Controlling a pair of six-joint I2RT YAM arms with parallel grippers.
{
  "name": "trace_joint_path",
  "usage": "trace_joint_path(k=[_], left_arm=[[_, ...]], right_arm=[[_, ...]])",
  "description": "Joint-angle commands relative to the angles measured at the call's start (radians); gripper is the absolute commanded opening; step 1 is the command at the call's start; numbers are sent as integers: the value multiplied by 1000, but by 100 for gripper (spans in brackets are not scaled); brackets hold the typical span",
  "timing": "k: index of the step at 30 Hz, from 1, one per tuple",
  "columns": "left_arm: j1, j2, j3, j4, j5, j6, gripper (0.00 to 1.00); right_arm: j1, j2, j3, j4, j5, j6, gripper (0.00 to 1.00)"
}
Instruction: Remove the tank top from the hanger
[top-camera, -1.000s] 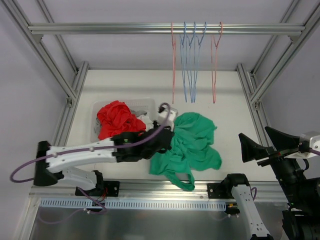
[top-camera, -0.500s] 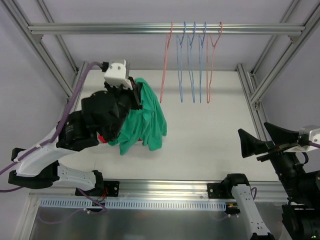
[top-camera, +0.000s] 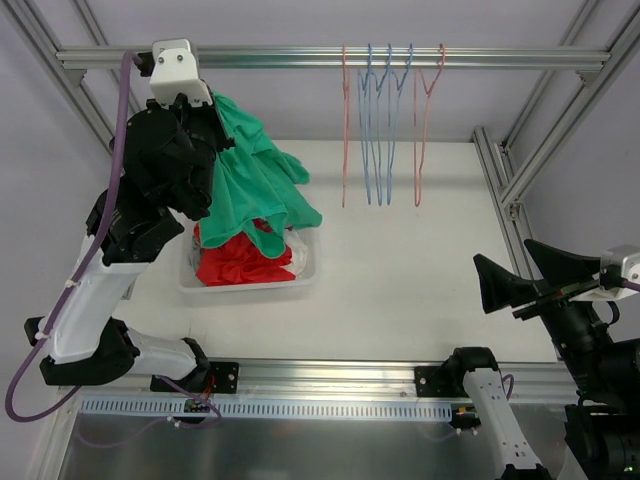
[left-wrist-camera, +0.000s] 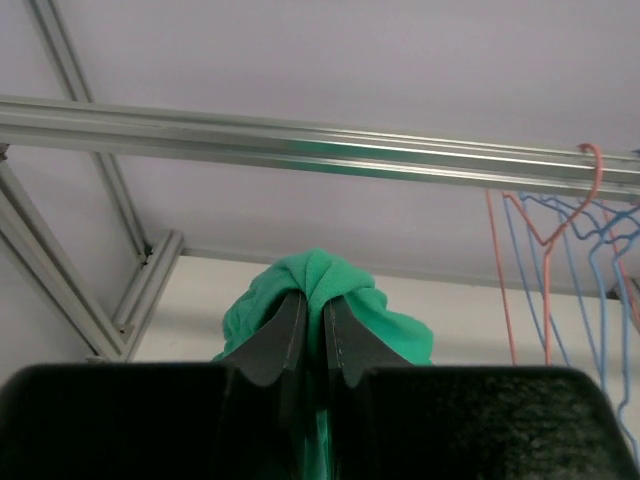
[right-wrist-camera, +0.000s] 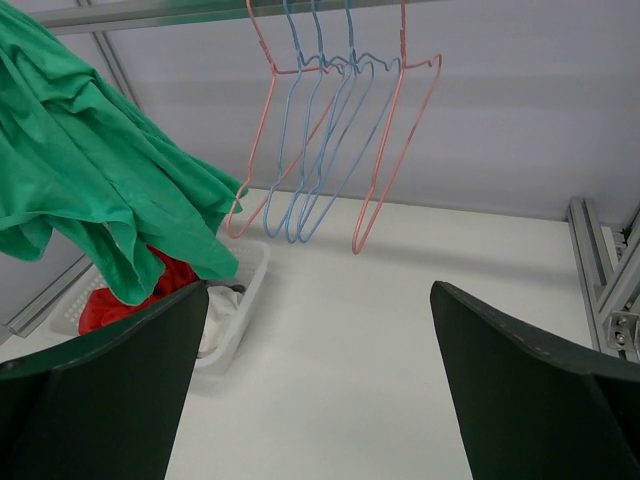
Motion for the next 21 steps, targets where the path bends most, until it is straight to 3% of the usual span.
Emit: trace_joint_path(k=[1, 14, 21], left_arm=[[78, -33, -42, 34, 61, -27, 0], [163, -136, -321, 32, 150, -200, 0], [163, -188, -347, 34, 206, -216, 0]], right_arm=[[3, 29, 38, 50, -27, 15, 100], [3, 35, 9, 81, -78, 38, 100], [1, 38, -12, 90, -93, 44, 100]])
